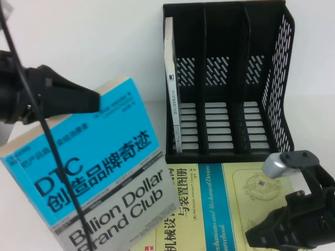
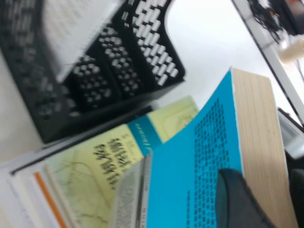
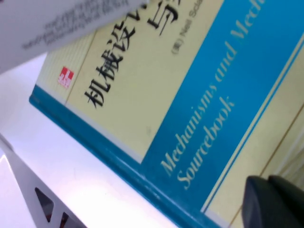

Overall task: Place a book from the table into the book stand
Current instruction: Pick up the book with your left arm

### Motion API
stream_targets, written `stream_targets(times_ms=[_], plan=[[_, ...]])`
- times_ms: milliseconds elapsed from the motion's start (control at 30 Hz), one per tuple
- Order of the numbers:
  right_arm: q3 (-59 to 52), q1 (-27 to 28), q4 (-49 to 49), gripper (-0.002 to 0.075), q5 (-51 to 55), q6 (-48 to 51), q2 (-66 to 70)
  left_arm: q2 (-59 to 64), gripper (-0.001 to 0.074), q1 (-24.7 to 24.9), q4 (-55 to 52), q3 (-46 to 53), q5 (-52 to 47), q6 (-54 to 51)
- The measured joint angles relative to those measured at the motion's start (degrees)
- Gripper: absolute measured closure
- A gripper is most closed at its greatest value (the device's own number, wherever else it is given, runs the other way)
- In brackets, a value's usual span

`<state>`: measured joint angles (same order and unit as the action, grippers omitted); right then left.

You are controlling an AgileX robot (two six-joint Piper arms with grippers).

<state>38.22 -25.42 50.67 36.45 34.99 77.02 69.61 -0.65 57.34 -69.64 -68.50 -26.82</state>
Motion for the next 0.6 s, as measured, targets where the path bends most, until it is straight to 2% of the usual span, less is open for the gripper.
stream_targets(times_ms=[133,600], plan=[[0.0,0.0,0.5,0.0729,-0.4,0.6,0.0,-0.3,0.0546,2.3,0.1,0.0,-0.1,0.8],[0.0,0.0,6.6,0.0729,3.7,4.9,0.0,-0.3,0.0546,2.4,-0.4,-1.1,0.6,3.2]])
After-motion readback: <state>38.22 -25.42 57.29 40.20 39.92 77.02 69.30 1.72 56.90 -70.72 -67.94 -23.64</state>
